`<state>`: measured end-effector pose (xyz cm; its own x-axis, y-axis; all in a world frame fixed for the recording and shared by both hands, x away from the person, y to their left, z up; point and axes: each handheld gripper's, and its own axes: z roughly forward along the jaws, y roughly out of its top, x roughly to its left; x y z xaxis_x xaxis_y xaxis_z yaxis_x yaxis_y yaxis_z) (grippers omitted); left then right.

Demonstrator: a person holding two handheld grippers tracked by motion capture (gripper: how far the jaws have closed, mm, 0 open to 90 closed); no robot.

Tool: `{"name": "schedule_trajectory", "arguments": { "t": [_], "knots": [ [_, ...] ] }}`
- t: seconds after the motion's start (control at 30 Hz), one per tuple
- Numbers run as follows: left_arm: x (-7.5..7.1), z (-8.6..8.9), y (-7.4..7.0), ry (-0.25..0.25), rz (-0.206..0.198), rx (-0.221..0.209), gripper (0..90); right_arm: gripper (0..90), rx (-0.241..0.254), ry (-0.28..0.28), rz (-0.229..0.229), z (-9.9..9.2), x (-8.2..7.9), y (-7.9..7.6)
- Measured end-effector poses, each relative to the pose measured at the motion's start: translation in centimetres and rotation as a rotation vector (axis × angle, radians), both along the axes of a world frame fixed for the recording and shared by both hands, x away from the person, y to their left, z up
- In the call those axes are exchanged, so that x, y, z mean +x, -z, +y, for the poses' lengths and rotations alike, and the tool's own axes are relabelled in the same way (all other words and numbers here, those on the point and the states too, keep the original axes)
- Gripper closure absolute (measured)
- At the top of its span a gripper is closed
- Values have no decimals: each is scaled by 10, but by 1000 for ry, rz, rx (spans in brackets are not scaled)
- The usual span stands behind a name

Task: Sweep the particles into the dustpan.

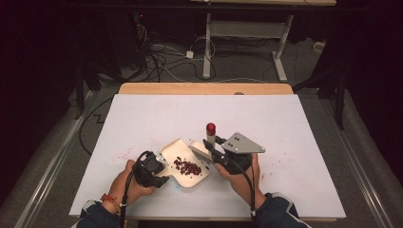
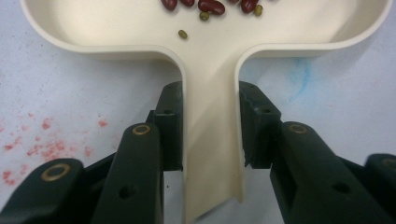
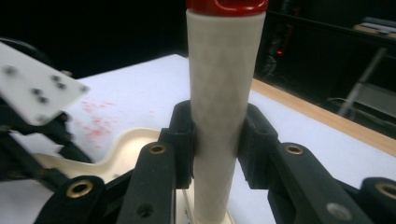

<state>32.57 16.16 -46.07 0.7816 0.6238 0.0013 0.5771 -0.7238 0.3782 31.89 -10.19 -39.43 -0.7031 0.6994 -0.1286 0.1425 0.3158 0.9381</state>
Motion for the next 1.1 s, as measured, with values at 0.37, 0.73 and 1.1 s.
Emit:
{"name": "schedule_trajectory", "arguments": {
  "t": [0.37, 0.73, 1.1],
  "knots": [
    [0, 0, 1, 2, -1, -5, 641, 700, 58, -44, -27, -2, -9, -16],
    [0, 0, 2, -1, -4, -4, 640, 699, -7, 33, -44, -52, -12, -22],
    [-1, -2, 1, 5, -17, 9, 640, 697, -41, 5, 22, -50, -14, -5]
  ]
}}
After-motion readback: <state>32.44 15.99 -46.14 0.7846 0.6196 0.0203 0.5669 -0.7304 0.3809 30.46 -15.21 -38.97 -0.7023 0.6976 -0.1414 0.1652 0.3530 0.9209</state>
